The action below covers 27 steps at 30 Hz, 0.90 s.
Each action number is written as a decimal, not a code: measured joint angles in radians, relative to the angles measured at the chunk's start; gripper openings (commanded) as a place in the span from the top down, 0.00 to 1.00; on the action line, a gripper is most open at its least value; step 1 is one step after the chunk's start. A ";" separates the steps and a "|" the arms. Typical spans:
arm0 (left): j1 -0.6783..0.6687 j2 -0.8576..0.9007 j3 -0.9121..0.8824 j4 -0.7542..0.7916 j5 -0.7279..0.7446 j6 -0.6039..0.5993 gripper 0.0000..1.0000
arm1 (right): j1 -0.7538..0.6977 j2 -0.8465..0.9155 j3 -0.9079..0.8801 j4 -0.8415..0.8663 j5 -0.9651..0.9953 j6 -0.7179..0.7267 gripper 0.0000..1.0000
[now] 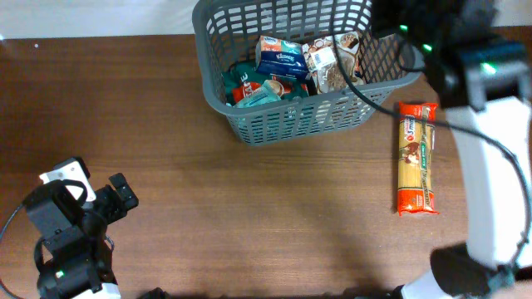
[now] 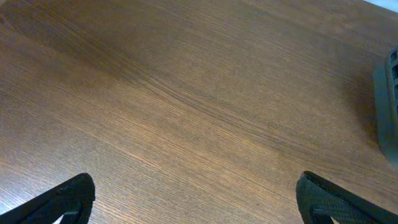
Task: Pack container
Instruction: 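Carry the rice pouch left over the grey basket, then drop the rice pouch into the basket and raise the right gripper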
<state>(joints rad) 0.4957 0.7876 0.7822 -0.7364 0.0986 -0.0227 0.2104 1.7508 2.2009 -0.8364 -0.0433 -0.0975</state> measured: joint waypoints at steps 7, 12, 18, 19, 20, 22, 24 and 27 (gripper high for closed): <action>0.000 0.000 0.000 0.000 0.008 0.000 0.01 | 0.000 0.188 0.000 -0.100 -0.090 0.083 0.96; 0.000 0.000 0.000 0.006 0.012 0.000 0.01 | 0.000 0.259 -0.001 -0.229 -0.101 0.082 0.96; 0.000 0.000 0.000 0.008 0.019 0.000 0.01 | 0.000 0.272 -0.001 -0.271 -0.102 0.057 0.37; 0.000 0.000 0.000 0.008 0.019 0.000 0.01 | 0.000 0.272 -0.001 -0.273 -0.105 0.057 0.31; 0.000 0.000 0.000 0.008 0.019 0.000 0.01 | 0.000 0.272 0.000 -0.280 -0.106 0.055 0.26; 0.000 0.000 0.000 0.008 0.020 0.000 0.01 | 0.000 0.272 0.000 -0.301 -0.108 0.039 0.15; 0.000 0.000 0.000 0.008 0.022 0.000 0.01 | 0.000 0.272 0.000 -0.316 -0.109 0.019 0.08; 0.000 0.000 0.000 0.008 0.022 0.000 0.01 | 0.000 0.271 0.010 -0.325 -0.109 -0.001 0.02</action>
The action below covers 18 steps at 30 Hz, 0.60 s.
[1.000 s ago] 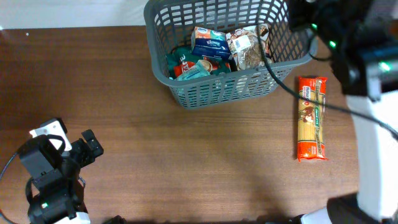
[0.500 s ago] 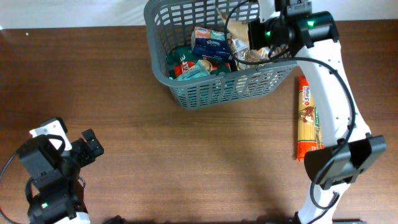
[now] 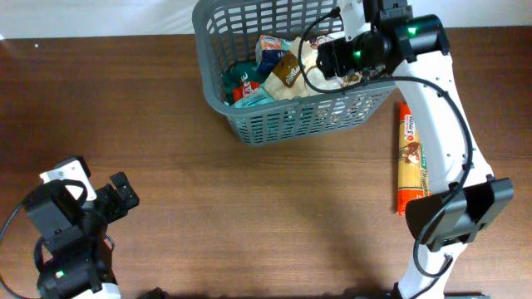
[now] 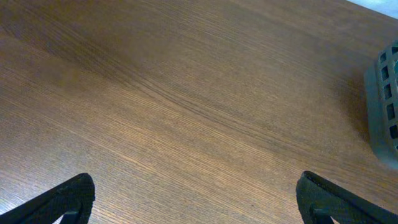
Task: Pack container
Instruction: 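Drop the rice pouch into the basket and raise the right gripper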
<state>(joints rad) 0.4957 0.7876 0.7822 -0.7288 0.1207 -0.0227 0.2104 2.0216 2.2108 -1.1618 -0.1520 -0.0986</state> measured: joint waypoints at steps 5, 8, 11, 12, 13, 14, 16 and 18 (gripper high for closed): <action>0.000 0.000 0.000 0.000 0.000 0.000 0.01 | 0.000 -0.016 0.191 -0.077 0.065 -0.017 0.01; 0.000 0.000 0.000 0.001 0.000 0.000 0.01 | -0.005 -0.037 0.340 -0.154 0.169 -0.010 0.01; 0.000 0.000 0.000 0.001 0.000 0.000 0.01 | -0.039 -0.078 0.505 -0.269 0.285 0.021 0.01; 0.000 0.000 0.000 0.001 0.000 0.000 0.01 | -0.064 -0.093 0.540 -0.296 0.308 0.031 0.01; 0.000 0.000 0.000 0.001 0.000 0.000 0.01 | -0.122 -0.117 0.592 -0.340 0.345 0.051 0.01; 0.000 0.000 0.000 0.001 0.000 0.000 0.01 | -0.169 -0.126 0.612 -0.369 0.358 0.064 0.01; 0.000 0.000 0.000 0.002 0.000 0.000 0.01 | -0.270 -0.137 0.635 -0.452 0.383 0.094 0.01; 0.000 0.000 0.000 0.003 0.000 0.000 0.01 | -0.377 -0.135 0.634 -0.517 0.397 0.122 0.01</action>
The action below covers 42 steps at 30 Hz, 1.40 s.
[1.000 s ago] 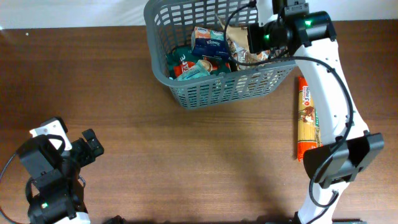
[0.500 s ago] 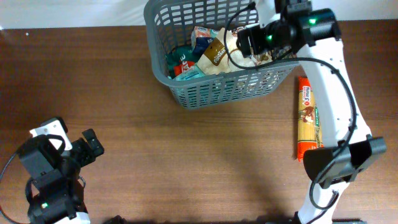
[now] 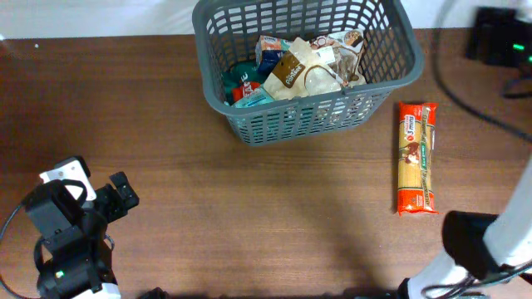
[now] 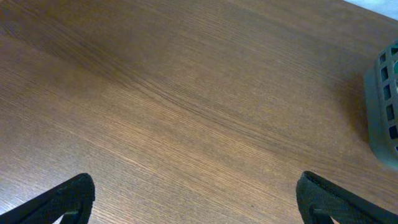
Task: Pack container
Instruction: 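Drop the rice pouch into the basket and raise the right gripper, then lower the right gripper onto the spaghetti pack's upper end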
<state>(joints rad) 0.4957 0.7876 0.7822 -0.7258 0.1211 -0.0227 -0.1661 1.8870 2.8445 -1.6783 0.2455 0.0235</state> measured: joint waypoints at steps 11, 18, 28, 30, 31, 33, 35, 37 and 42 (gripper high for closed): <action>0.000 0.000 0.000 -0.007 0.000 0.000 0.01 | -0.419 0.025 -0.179 -0.014 -0.215 0.047 0.01; 0.000 0.000 0.000 -0.008 0.000 0.000 0.01 | -0.460 0.026 -0.518 -0.013 -0.271 0.007 0.01; 0.000 0.000 0.000 -0.010 0.000 0.000 0.01 | -0.549 0.031 -1.104 -0.014 -0.383 -0.085 0.01; 0.000 0.000 0.000 -0.010 0.002 0.000 0.01 | -0.542 0.032 -1.207 -0.003 -0.418 -0.115 0.01; 0.000 0.000 0.000 -0.010 0.003 0.000 0.01 | -0.539 0.032 -1.236 0.000 -0.431 -0.123 0.01; 0.000 0.000 0.000 -0.008 0.003 0.000 0.01 | -0.526 0.032 -1.293 0.014 -0.459 -0.142 0.01; 0.000 0.000 0.000 -0.006 0.003 0.000 0.01 | -0.506 0.032 -1.333 0.028 -0.481 -0.157 0.01; 0.000 0.000 0.000 -0.004 0.003 0.000 0.01 | -0.473 0.032 -1.367 0.045 -0.498 -0.167 0.01; 0.000 0.000 0.000 0.006 0.003 0.000 0.01 | -0.315 0.032 -1.409 0.114 -0.518 -0.203 0.01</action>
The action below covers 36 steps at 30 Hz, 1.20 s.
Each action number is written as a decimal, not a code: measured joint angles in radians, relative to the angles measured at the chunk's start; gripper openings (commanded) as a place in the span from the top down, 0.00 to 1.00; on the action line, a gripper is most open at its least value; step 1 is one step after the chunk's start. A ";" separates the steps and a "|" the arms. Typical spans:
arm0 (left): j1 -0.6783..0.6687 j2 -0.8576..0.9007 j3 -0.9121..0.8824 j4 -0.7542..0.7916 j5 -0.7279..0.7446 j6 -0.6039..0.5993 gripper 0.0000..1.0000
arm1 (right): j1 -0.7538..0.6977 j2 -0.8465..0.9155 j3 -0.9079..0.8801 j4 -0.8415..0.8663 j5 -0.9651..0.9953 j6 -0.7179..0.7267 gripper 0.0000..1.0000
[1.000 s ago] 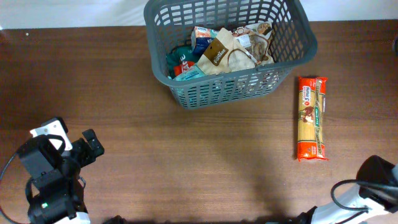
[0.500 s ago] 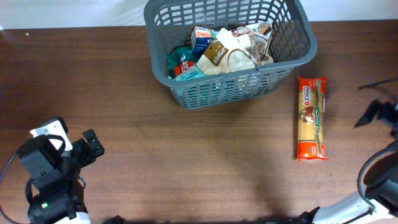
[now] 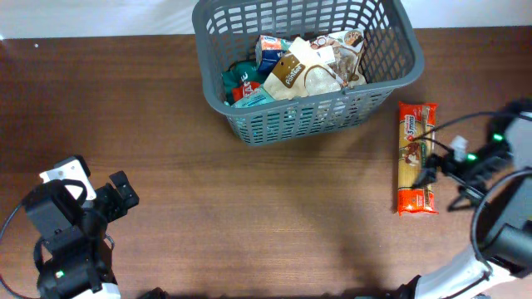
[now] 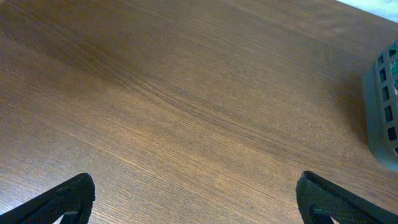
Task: Pack container
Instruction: 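Lower the right gripper onto the spaghetti pack's upper end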
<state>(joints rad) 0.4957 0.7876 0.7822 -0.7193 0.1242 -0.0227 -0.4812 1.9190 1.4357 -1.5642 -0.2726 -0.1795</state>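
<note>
The grey basket [image 3: 249, 124] stands at the back middle and holds several packs, with a beige pouch [image 3: 301, 75] on top. A red-and-yellow spaghetti packet [image 3: 416, 158] lies on the table to the basket's right. My right gripper [image 3: 440, 184] reaches in from the right edge, just beside the packet's lower half. Its fingers are spread and hold nothing. My left gripper [image 3: 116, 199] rests at the front left, far from both. In the left wrist view the left gripper [image 4: 196, 199] is open over bare wood, and the basket's corner [image 4: 385, 106] shows at the right.
The brown table [image 3: 249, 216] runs to a pale wall at the back. A black cable [image 3: 453, 124] loops from the right arm over the spaghetti packet's upper end. The right arm's base [image 3: 507, 249] stands at the front right corner.
My right arm was up at the back right corner, away from everything. Now its open gripper is low beside the spaghetti packet's right side. Basket, packet and left arm have not moved.
My right arm first hung over the basket's right rim. Then its gripper was inside the basket at a beige pouch not seen there before. Then the pouch lay in the basket with the arm away at the back right. Now the gripper is beside the spaghetti packet.
</note>
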 measured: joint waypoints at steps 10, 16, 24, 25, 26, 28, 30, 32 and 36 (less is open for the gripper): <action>0.000 0.000 0.000 0.003 0.000 0.000 0.01 | 0.326 0.000 -0.002 0.216 0.150 -0.002 0.01; 0.000 0.000 0.000 0.003 0.000 0.000 0.01 | 0.317 0.000 -0.002 0.312 0.259 0.039 0.01; 0.000 0.025 0.000 0.003 0.000 0.000 0.01 | 0.294 0.000 -0.002 0.429 0.349 0.045 0.01; 0.000 0.036 0.000 0.004 0.000 0.000 0.01 | 0.294 0.000 -0.002 0.441 0.353 0.045 0.01; 0.000 0.044 0.000 0.005 0.000 0.000 0.01 | 0.294 0.000 -0.002 0.449 0.355 0.044 0.01; 0.000 0.061 0.000 0.006 0.000 0.000 0.01 | 0.294 0.000 -0.002 0.482 0.354 0.045 0.01; 0.000 0.068 0.000 0.007 0.000 0.000 0.01 | 0.294 0.000 -0.002 0.510 0.350 0.048 0.01; 0.000 0.068 0.000 0.011 0.000 0.000 0.01 | 0.294 0.000 -0.002 0.532 0.336 0.050 0.01; 0.000 0.068 0.000 0.014 0.000 0.000 0.01 | 0.294 0.000 -0.002 0.568 0.311 0.057 0.01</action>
<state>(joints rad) 0.4957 0.8558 0.7822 -0.7055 0.1242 -0.0227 -0.1875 1.9190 1.4338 -0.9962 0.0387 -0.1223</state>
